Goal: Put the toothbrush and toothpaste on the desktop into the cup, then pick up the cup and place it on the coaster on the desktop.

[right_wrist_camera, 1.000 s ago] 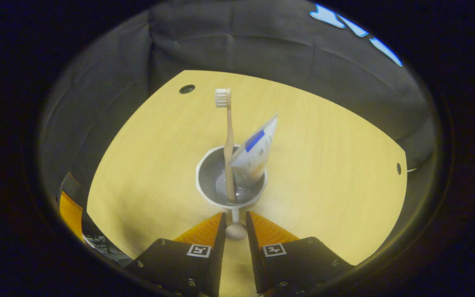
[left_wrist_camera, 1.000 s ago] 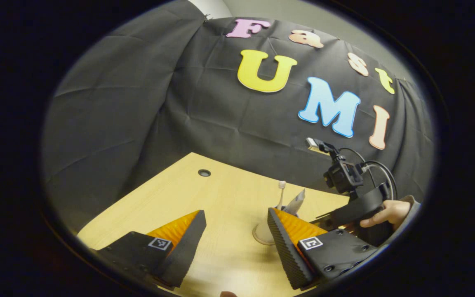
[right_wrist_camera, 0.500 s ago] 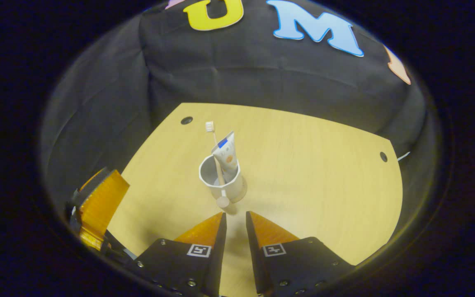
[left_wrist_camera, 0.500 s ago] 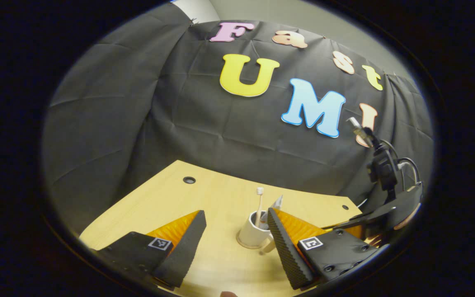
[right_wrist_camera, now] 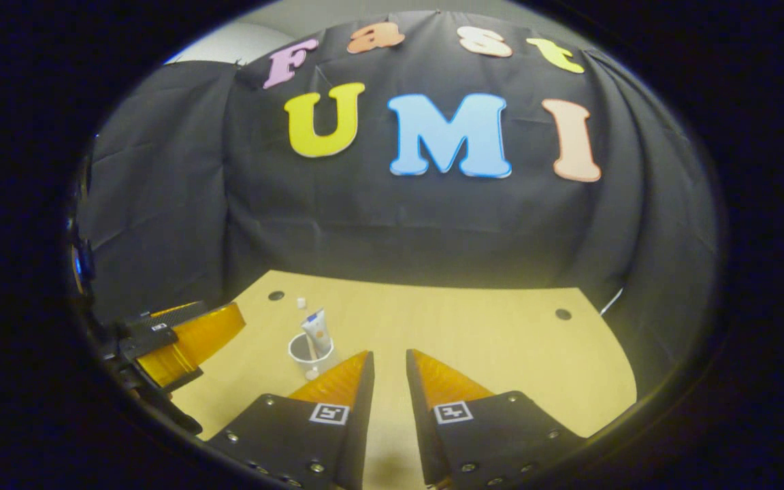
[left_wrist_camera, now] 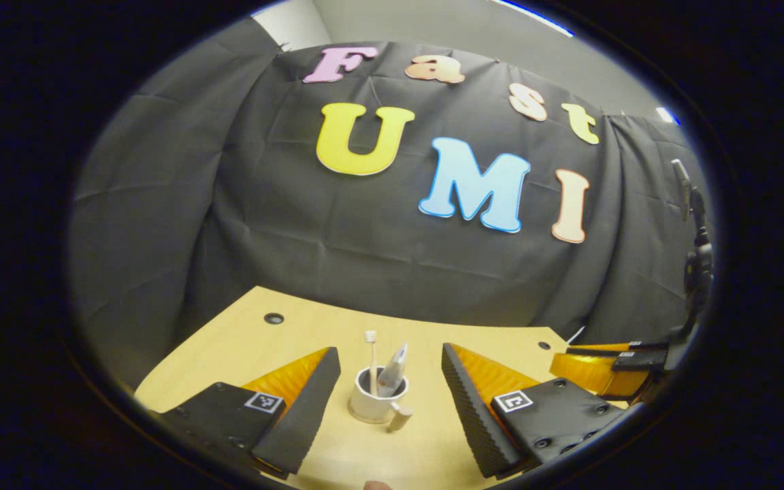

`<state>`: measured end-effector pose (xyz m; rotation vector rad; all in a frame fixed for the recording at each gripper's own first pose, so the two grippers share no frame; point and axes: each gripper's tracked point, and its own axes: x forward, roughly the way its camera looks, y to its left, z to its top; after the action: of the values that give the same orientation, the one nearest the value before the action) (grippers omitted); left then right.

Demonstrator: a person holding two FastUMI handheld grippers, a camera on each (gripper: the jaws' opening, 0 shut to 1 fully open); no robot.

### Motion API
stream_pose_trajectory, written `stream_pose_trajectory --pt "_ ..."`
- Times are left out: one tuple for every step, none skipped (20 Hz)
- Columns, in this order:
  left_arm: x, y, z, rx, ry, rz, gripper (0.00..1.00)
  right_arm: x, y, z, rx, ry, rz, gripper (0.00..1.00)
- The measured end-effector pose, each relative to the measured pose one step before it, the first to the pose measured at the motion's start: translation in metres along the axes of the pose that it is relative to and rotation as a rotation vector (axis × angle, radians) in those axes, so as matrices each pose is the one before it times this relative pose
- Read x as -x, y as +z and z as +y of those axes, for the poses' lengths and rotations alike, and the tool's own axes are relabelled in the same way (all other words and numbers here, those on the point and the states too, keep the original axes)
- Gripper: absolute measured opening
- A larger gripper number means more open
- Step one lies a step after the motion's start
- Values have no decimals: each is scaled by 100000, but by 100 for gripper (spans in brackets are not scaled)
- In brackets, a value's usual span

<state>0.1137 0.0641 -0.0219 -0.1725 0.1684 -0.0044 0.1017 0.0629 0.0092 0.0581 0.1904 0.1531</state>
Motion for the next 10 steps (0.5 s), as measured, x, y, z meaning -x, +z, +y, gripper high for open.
stream_pose_trajectory --pt "-80 132 -823 -456 -1046 -91 96 879 858 -812 1881 -2300 -5031 31" --pt "98 27 -772 -130 -924 -30 96 804 713 -661 1484 -1966 -4866 30" --pt "197 59 -715 -62 -952 -153 96 825 913 -559 1067 -1447 -4586 31" --pt "108 -39 -589 -254 -546 -69 96 676 491 -620 562 -1766 -3653 31" --pt "183 -69 -637 -325 -471 -127 96 588 534 -492 324 -1293 -3226 31" --pt "211 -25 -588 -244 -538 -128 96 456 316 -270 145 -577 -2348 31" --pt "243 -1 -558 -212 -404 -78 96 401 110 -355 109 -824 -1613 30" --pt "232 -7 -491 -222 -459 -55 96 336 -23 -469 77 -966 -540 30" --pt "128 -113 -419 -386 -248 -77 96 321 -62 -414 -404 -870 -131 31" --pt "190 136 -410 -457 -182 -78 96 255 -177 -286 -1031 -778 52 31"
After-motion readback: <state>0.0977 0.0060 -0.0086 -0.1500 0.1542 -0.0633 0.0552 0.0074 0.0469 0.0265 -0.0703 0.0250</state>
